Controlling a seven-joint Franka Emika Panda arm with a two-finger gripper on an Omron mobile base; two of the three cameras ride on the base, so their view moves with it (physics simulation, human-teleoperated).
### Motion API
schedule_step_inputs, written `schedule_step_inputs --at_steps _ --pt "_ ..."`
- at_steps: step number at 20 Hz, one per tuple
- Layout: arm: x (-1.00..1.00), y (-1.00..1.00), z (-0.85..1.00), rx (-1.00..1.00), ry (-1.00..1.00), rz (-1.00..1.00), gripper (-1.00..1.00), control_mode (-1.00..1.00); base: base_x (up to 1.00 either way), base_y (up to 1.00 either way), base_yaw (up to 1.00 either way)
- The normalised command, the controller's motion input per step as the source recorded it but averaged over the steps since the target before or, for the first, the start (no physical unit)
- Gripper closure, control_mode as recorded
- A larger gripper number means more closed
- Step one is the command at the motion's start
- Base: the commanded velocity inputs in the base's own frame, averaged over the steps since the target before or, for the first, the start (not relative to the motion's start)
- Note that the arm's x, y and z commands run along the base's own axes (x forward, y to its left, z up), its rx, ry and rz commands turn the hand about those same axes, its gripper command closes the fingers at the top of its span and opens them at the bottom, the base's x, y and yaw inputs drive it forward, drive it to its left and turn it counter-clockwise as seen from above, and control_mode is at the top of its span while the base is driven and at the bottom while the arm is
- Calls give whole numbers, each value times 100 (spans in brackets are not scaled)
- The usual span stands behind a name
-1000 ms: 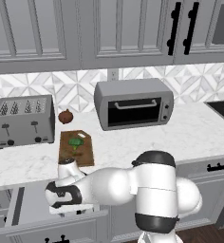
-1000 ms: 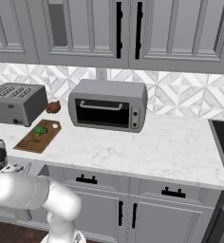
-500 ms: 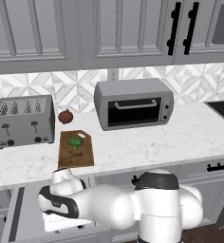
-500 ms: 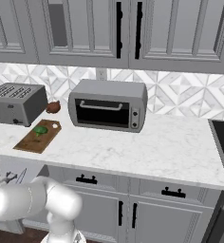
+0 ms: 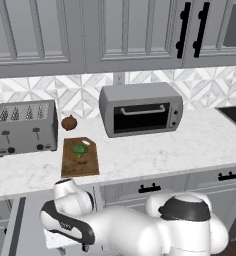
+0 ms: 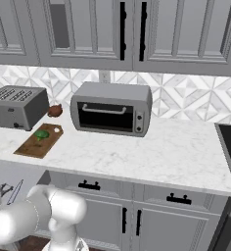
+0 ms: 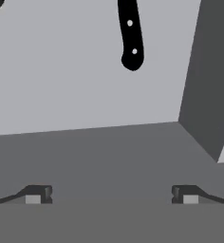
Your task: Place the appropriate cutting tool for cutting the broccoli skin on the cutting board.
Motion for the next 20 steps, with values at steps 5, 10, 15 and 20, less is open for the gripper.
schedule_step_inputs --at_steps 5,10,15,20 --pt "55 0 -1 -5 -20 0 -100 -100 0 0 0" --pt "42 5 -9 -1 -9 1 -100 -100 0 0 0" --pt "36 0 -33 0 0 0 -100 -100 0 0 0" --pt "42 1 -50 0 7 0 -100 -100 0 0 0"
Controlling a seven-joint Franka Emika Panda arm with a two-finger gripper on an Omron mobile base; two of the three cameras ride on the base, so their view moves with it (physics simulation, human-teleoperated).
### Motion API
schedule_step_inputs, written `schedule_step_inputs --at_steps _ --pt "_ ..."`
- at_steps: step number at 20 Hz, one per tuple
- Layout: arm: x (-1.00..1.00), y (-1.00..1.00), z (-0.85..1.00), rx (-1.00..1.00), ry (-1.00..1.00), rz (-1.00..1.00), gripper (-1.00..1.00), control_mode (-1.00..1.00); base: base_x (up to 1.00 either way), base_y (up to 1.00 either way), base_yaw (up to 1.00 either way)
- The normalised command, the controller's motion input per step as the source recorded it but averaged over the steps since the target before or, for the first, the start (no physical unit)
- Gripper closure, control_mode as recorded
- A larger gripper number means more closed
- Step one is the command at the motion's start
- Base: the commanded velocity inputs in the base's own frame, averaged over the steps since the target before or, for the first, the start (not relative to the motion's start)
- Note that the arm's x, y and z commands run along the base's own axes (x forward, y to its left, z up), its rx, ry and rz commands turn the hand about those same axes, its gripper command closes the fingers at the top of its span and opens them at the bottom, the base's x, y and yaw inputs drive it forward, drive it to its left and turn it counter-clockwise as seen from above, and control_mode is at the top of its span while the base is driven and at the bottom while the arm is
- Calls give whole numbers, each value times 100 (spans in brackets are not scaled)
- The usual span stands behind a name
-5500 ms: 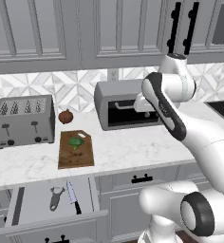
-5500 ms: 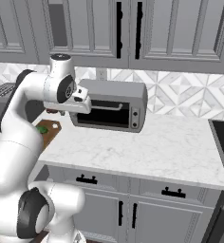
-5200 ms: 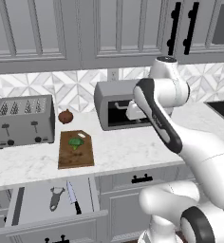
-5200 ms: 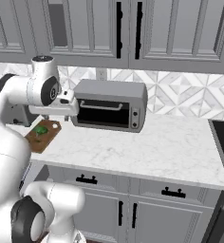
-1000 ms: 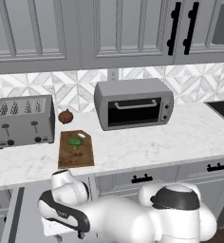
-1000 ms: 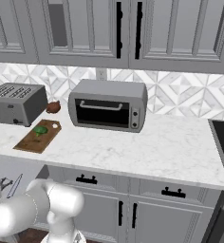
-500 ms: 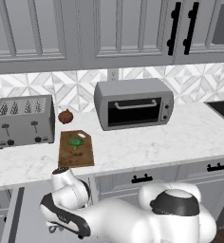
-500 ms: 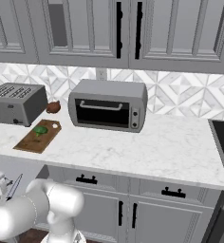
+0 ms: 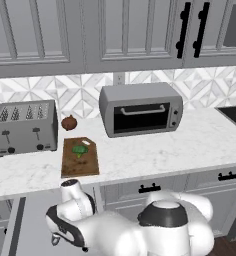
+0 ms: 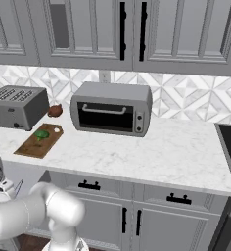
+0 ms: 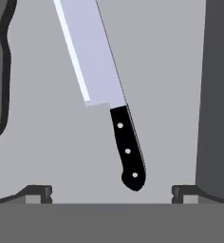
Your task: Place the appropriate cutting tool for cutting the broccoli skin on the cutting board.
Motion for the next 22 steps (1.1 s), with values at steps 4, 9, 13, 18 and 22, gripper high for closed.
schedule_step_inputs --at_steps 4,9,13,18,22 --pt "30 3 -54 0 9 0 -100 -100 0 0 0" --pt "13 13 -50 -2 5 0 -100 -100 0 0 0" --pt "0 8 -65 -2 2 0 -100 -100 0 0 0" --pt "-1 0 -67 0 0 0 100 -100 0 0 0" --pt "-24 0 -5 0 0 -3 100 -100 0 0 0"
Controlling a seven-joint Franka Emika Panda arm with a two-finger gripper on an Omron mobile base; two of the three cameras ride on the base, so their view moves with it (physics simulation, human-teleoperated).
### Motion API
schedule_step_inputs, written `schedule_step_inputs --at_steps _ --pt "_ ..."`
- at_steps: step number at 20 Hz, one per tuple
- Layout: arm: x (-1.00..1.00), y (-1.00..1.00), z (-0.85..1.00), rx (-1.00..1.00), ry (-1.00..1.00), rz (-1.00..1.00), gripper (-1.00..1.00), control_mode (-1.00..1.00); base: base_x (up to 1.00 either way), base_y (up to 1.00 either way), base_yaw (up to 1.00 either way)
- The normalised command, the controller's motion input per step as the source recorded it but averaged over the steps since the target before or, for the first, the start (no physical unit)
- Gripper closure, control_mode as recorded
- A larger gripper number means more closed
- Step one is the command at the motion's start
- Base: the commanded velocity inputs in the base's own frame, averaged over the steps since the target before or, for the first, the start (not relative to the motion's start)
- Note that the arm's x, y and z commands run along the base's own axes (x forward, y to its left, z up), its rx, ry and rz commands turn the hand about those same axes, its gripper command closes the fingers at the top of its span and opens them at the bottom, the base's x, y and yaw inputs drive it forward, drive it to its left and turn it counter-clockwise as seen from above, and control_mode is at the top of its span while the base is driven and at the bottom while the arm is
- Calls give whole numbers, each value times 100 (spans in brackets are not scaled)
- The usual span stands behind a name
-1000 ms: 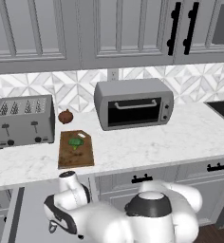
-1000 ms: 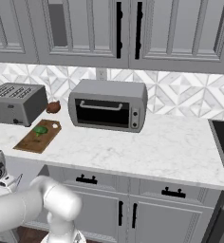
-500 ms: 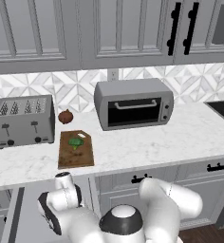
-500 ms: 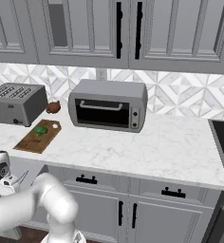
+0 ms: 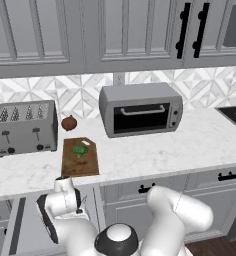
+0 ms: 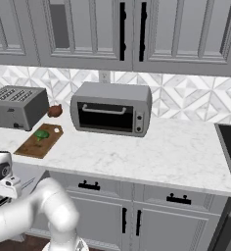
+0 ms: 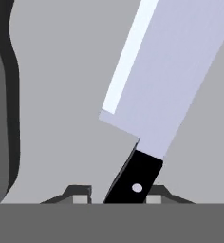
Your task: Place the appropriate cutting tool for cutting the broccoli skin on the cutting board.
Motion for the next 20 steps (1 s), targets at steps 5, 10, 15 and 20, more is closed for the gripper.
schedule_step_inputs --at_steps 5,10,15,20 --pt "-46 -6 43 0 0 -13 100 -100 0 0 0" --pt "-69 -6 100 0 0 -24 100 -100 0 0 0" --pt "-87 0 100 -1 0 -19 100 -100 0 0 0" --pt "-45 -3 100 -12 -8 -15 100 -100 0 0 0"
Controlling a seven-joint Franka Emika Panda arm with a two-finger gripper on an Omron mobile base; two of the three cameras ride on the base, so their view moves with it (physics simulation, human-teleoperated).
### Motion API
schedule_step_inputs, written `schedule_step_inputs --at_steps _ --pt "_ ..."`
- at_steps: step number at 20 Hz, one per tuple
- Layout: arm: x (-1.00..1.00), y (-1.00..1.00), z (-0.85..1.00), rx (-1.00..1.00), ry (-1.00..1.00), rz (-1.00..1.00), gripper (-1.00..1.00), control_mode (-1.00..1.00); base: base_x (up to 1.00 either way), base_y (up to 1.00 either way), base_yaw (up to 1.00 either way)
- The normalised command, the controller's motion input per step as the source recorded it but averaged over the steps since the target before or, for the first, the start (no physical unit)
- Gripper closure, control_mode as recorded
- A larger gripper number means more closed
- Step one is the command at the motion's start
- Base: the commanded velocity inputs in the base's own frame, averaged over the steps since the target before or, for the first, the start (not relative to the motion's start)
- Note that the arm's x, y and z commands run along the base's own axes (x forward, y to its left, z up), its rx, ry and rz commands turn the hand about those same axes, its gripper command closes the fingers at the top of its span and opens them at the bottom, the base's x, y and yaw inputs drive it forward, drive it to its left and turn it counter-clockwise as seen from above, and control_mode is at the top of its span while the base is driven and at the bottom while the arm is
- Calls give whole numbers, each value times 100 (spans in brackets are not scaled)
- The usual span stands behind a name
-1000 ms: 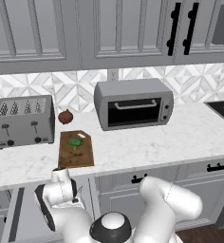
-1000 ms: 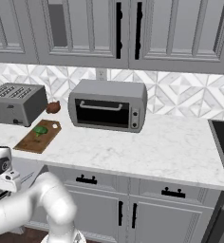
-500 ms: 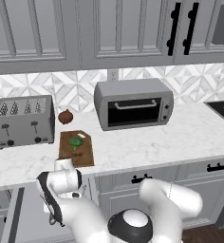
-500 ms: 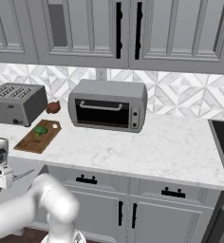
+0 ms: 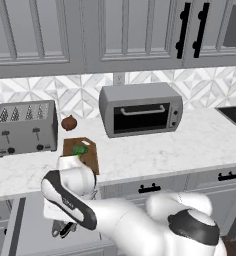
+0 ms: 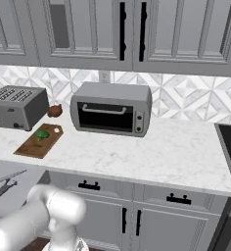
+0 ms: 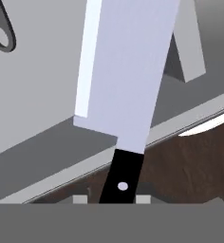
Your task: Place the appropriate cutting tool for cutting the broccoli skin on the cutting board.
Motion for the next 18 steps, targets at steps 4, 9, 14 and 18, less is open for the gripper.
schedule_step_inputs --at_steps 4,9,14,18 --pt "3 -19 100 -16 -6 -18 100 -100 0 0 0" --pt "50 -19 100 -14 -1 -18 100 -100 0 0 0" --pt "97 3 59 -11 0 -11 100 -100 0 0 0" --pt "97 13 4 -10 0 -7 100 -100 0 0 0"
